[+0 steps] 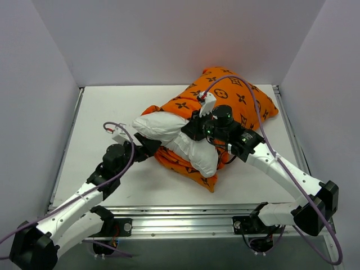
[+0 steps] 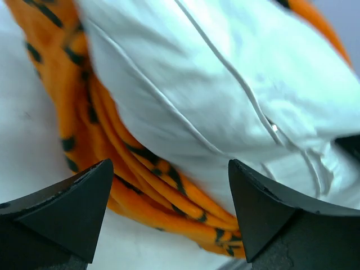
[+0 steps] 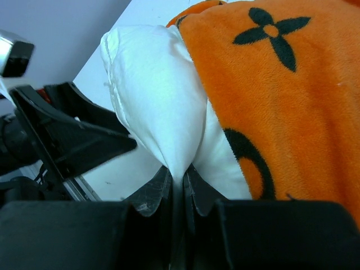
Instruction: Remove the pillowcase from the pillow
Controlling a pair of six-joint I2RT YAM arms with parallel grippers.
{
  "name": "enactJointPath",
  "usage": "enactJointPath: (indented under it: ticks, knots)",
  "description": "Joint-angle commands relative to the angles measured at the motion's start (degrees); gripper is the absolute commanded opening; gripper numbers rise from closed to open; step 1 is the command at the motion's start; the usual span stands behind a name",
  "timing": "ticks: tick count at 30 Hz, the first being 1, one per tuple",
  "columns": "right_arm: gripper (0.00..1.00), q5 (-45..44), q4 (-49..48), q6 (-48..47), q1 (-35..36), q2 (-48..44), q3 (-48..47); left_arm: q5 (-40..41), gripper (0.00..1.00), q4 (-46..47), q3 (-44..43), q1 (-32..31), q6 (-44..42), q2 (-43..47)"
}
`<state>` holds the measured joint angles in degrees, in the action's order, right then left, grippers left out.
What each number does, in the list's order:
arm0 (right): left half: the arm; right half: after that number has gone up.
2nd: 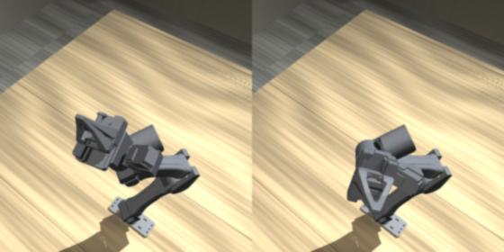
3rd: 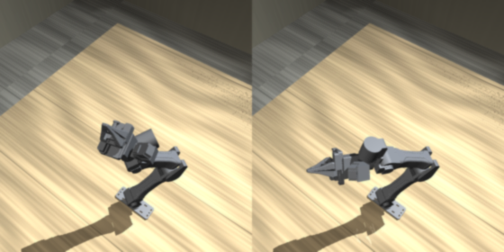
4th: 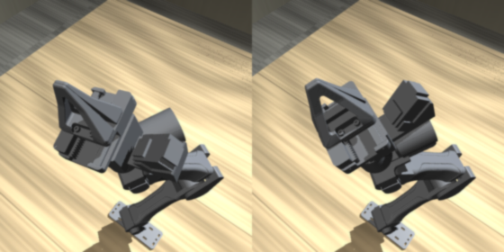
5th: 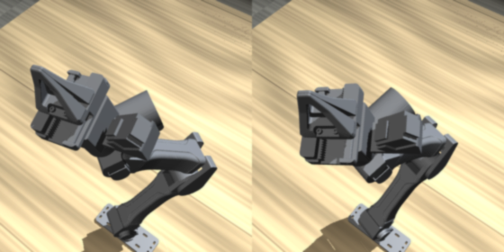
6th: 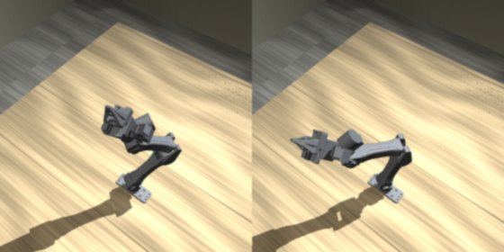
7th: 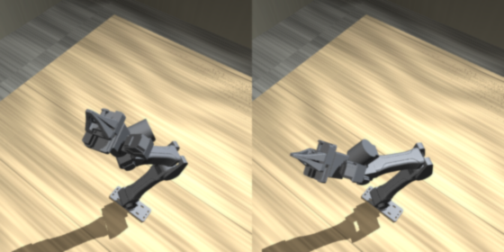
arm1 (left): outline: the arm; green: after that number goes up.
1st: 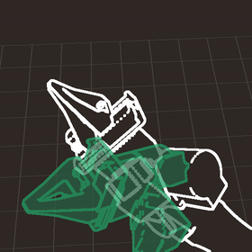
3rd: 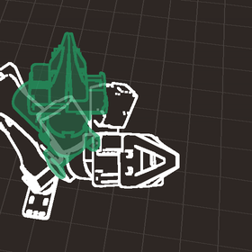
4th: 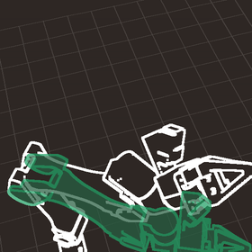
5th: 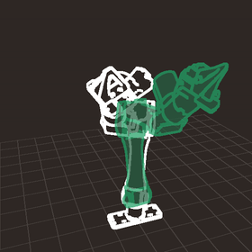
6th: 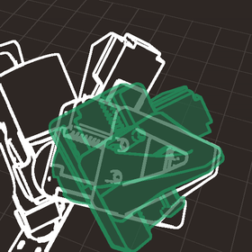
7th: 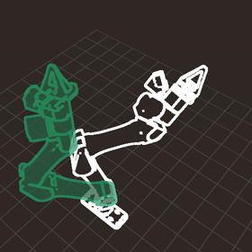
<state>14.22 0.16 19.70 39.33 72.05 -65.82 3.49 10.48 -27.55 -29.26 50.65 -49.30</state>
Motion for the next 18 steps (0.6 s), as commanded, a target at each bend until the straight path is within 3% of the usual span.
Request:
enactJointPath:
  ticks: [1, 5, 7, 9, 13, 18]
  knots:
    - [0.0, 0.2, -10.0, 2.0, 0.0, -0.3, -4.6, 1.1, 0.91, 3.0, 1.8, -5.4, 2.7, -3.9]
    - [0.0, -0.1, -9.8, 1.9, 0.1, 0.4, -5.5, 1.6, 0.9, 9.6, -0.1, -9.4, 3.7, -16.1]
    - [0.0, -0.3, -10.0, 2.1, 0.1, 0.5, -5.7, 2.4, 0.79, 13.1, -1.3, -11.3, 3.6, -20.0]
    - [0.0, -0.6, -10.4, 2.4, 0.2, 0.6, -6.2, 4.5, 0.75, 15.2, -2.8, -13.2, 3.2, -25.2]
    - [0.0, -1.6, -9.6, 2.3, 0.2, 1.8, -11.0, 7.2, 0.51, 15.8, -5.8, -14.7, 2.8, -33.8]
    - [0.0, -3.7, -6.5, 1.7, 0.0, 4.1, -19.8, 13.0, 0.44, 16.8, -6.0, -15.1, 6.6, -39.1]
